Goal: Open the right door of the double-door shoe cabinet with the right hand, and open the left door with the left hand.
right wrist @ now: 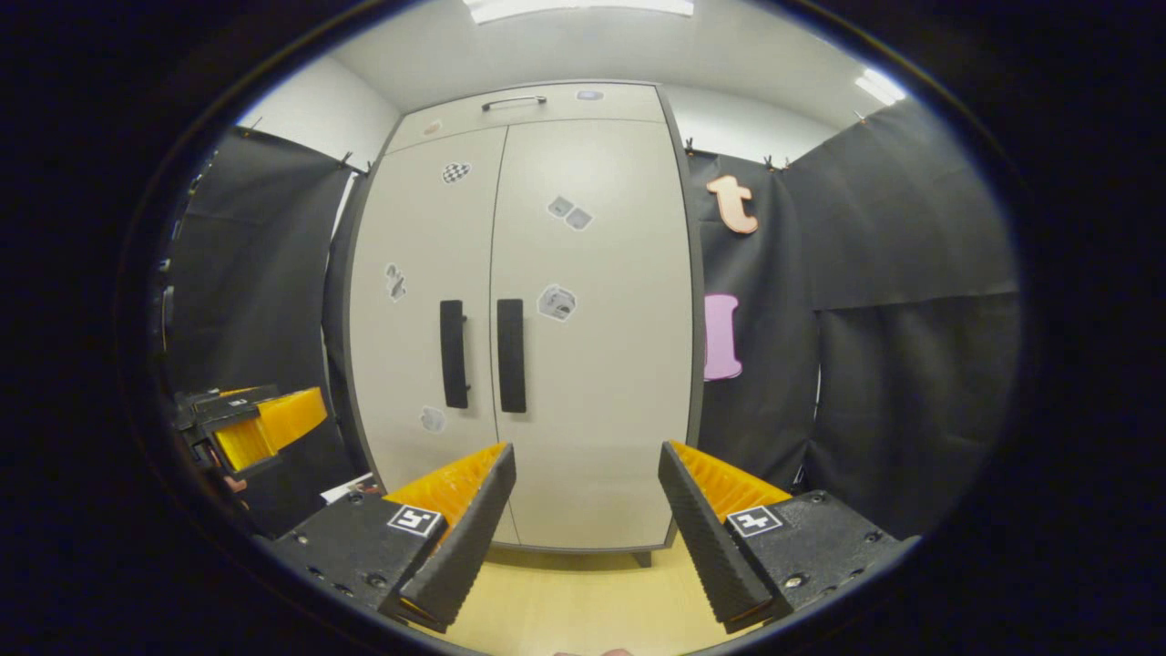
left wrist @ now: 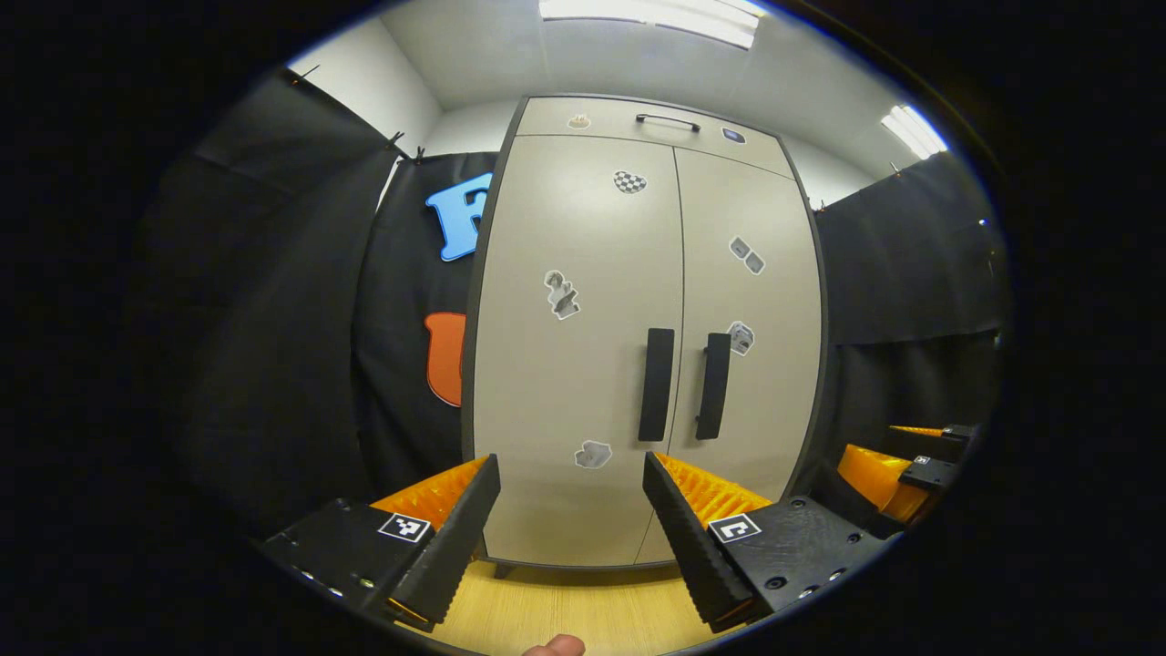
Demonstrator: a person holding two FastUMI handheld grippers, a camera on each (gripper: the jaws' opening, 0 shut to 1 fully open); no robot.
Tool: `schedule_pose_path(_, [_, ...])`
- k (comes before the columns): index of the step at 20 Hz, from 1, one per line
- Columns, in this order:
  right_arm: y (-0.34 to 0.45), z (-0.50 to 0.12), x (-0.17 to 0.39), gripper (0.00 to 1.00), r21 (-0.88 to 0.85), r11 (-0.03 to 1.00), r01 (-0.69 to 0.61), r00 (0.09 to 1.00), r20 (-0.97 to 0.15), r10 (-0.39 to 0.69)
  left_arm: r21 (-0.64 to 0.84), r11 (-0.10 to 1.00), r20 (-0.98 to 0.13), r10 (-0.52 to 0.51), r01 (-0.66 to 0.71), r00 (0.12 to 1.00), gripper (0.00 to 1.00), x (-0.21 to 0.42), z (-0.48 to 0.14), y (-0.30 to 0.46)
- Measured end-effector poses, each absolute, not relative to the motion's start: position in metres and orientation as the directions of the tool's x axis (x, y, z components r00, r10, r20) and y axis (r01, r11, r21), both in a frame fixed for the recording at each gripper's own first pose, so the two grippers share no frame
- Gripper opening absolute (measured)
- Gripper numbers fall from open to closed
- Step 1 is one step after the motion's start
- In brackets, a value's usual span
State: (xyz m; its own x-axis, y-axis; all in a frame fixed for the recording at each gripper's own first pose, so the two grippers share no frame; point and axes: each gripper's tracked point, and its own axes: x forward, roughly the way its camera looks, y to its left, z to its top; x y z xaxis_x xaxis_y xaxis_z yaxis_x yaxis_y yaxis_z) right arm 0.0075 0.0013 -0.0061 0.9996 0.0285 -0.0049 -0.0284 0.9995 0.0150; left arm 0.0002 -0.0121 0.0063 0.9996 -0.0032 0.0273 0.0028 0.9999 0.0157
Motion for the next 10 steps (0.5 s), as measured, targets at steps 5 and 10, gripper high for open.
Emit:
schedule_pose_path(5, [0.0006,-0.0081,0.0100,0.99,0.027,0.999,-0.028,1.000,-0.007,0.028,0.027,1.000,0.025,-0.009,0.009,1.000,0.95,0.0011,0.0034,-0.0156])
schedule_pose_path(10, [-0.0006,-0.0091,0.0163,0.99,0.035,0.999,-0.017,1.000,-0.019,0.018,0.046,0.999,0.030,-0.020,0.019,0.999,0.95,0.0038,0.0032,-0.0186])
